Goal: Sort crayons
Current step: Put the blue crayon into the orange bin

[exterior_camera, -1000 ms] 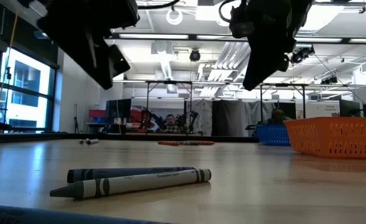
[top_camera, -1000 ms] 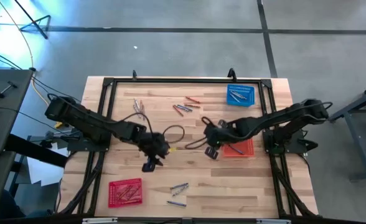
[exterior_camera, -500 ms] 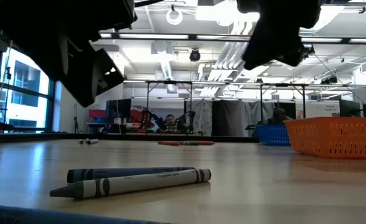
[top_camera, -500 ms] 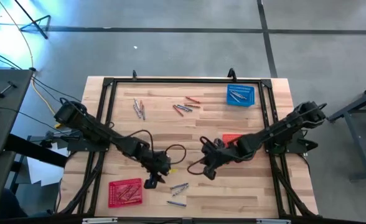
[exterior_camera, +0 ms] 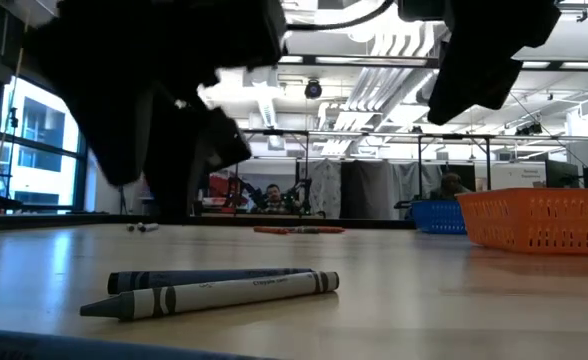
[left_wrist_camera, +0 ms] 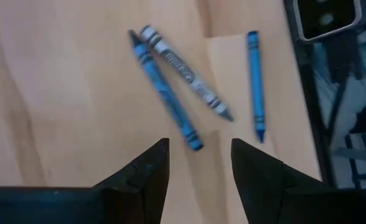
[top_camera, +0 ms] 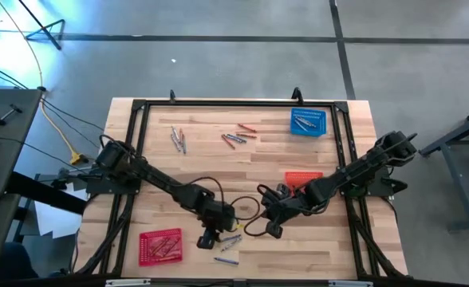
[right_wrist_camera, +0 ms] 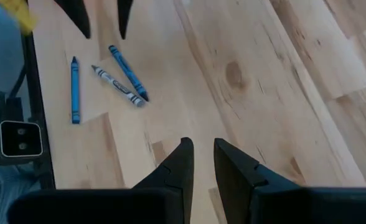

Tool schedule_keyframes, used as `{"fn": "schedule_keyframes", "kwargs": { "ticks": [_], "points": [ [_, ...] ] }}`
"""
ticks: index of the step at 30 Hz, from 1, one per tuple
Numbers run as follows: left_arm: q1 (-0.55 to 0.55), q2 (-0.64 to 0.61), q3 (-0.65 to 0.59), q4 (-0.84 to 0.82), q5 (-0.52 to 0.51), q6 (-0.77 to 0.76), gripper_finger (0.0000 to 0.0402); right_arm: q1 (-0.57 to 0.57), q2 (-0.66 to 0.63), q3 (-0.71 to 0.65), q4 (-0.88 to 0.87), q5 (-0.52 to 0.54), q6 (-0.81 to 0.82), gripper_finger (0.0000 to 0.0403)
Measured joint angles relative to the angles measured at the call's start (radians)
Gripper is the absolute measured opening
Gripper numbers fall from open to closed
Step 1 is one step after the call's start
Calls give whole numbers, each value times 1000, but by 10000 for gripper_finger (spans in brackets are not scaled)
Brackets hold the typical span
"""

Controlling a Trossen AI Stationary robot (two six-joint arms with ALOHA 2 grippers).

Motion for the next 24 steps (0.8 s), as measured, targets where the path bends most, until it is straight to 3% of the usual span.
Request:
{"fn": "schedule_keyframes", "kwargs": {
  "ticks": [4, 14, 24],
  "points": [
    [1, 4, 61, -92, -32, 35, 156, 0, 0, 0, -25, 1, -18, 58],
    [28, 5, 93, -70, -68, 68, 156, 35, -4, 0, -135, -44, 56, 58],
    [5, 5, 93, -61, -328, -86, 156, 172, -5, 0, -151, 2, 159, 58]
  ]
}}
